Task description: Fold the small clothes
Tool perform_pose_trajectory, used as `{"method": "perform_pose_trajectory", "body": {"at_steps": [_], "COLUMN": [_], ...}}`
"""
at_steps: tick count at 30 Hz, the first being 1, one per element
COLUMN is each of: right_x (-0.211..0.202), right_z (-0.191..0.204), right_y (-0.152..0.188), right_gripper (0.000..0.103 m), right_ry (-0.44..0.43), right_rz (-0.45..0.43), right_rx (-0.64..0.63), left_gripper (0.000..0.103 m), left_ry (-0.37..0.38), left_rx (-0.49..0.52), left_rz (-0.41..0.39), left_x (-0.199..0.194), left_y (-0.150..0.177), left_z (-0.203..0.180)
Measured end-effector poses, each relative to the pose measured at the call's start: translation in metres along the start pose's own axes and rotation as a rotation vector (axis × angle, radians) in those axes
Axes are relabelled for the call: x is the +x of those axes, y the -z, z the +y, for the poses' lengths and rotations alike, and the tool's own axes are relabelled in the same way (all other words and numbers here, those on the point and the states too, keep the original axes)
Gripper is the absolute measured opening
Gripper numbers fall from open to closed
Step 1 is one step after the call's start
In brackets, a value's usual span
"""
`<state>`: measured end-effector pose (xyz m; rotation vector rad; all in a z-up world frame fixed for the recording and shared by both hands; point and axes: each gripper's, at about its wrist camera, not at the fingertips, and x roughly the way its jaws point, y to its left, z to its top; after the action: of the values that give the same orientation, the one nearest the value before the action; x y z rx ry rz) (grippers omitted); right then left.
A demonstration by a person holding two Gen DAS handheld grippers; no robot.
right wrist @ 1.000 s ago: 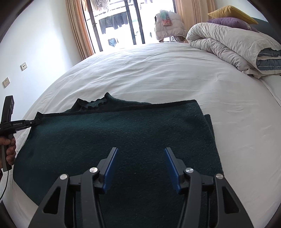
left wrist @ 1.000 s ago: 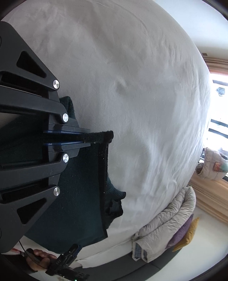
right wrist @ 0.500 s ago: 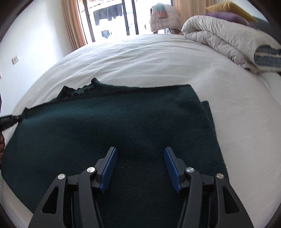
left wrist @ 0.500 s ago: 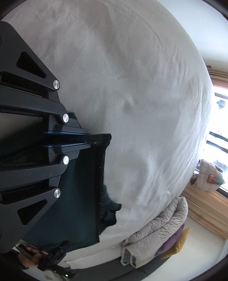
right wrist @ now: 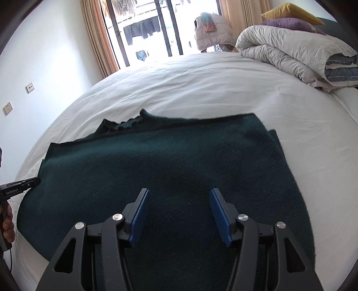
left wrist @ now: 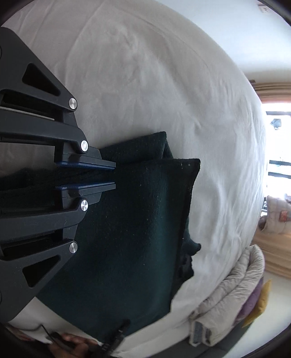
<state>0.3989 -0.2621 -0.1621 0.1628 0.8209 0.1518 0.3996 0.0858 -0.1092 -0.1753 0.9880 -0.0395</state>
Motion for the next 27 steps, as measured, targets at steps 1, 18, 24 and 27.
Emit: {"method": "perform_pose_trajectory", "body": {"at_steps": [1,18,24,27], "right_x": [-0.001,-0.008,-0.007,-0.008], "right_z": [0.001,0.007,0.009,0.011], "right_y": [0.002,0.017,0.019,0.019], "right_gripper": [0.059,0.059,0.059,0.059], "right_ry": [-0.007,-0.075,-0.07,-0.067], "right_rz": [-0.001,0.009,0.013,0.011], "right_rx": [-0.001,0.016,0.011,0.007], "left_gripper": [0.01,0.024,0.021,0.007], "left_ry": [0.016,0.16,0.106,0.056], "left_rx": [-0.017,-0.086,0.014,0.05], "left_rz": [0.003,0.051,0.062,0.038], "left_x": [-0.001,-0.013,-0.008,-0.01], "left_y": [0.001,0.02,0.022,0.024], "left_z": [0.003,0.016,0.0,-0.006]}}
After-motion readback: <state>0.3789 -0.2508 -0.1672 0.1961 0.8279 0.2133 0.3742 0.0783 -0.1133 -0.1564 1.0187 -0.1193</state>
